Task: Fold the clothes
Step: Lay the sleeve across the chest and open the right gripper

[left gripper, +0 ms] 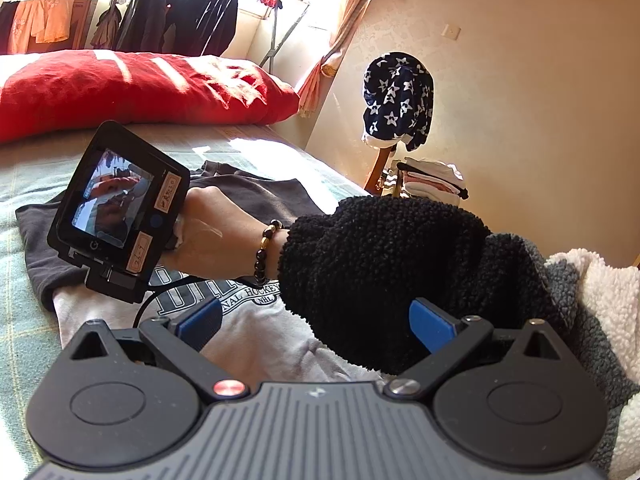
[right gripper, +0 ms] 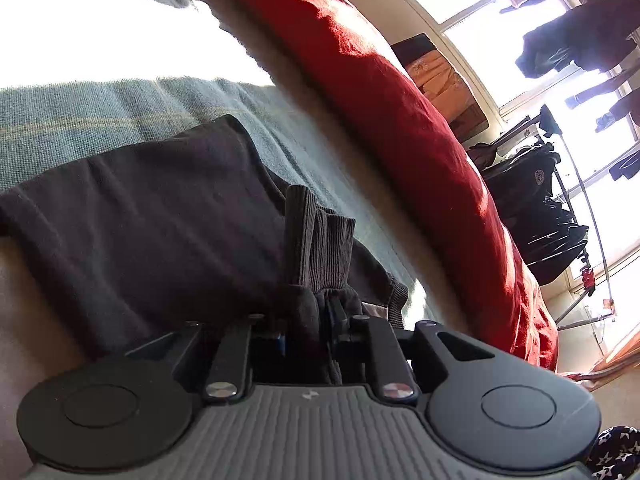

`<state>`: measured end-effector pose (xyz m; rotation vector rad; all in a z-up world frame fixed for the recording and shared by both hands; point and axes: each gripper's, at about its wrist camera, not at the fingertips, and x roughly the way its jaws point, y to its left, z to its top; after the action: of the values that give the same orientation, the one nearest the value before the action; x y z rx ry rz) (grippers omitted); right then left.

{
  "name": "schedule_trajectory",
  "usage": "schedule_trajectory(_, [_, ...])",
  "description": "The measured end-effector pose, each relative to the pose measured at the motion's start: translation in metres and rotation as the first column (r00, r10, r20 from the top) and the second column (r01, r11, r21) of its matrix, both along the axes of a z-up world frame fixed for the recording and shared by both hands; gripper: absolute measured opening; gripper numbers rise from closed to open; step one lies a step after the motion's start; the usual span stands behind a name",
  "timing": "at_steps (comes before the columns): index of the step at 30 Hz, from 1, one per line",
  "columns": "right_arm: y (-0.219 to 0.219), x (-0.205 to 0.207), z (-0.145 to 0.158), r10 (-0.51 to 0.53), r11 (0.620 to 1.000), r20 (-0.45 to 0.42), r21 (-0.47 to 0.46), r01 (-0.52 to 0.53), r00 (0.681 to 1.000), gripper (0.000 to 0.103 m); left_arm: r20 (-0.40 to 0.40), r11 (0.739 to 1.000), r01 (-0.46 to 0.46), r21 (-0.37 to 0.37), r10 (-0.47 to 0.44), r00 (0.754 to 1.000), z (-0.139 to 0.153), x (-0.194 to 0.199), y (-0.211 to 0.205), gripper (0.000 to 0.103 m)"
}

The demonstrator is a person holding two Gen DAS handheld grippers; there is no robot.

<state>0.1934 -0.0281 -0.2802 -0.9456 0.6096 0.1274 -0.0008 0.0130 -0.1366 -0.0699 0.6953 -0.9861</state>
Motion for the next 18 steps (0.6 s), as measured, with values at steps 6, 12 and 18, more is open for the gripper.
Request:
schedule_trajectory(6, [0.011,-0.008,0.007,0.090,0.989,0.016,-0.119,-0.087,0.996,0.070,0.009,1.000,0.011,-0.001,-0.011,1.000,0.000,-0.003,-0.001,0.099])
schedule_trajectory(12, [0.022,-0.013,0.029,0.172,0.975,0.006,-0.141,-0.169,0.985,0.088,0.016,1.000,0.008,-0.019,-0.008,1.000,0.003,-0.005,0.004,0.099])
schedule_trajectory(18, [0.015,-0.001,0.067,0.132,0.982,-0.098,0.145,-0.117,0.986,0.088,0.023,0.999,0.009,-0.045,-0.008,1.000,0.005,-0.007,0.011,0.099])
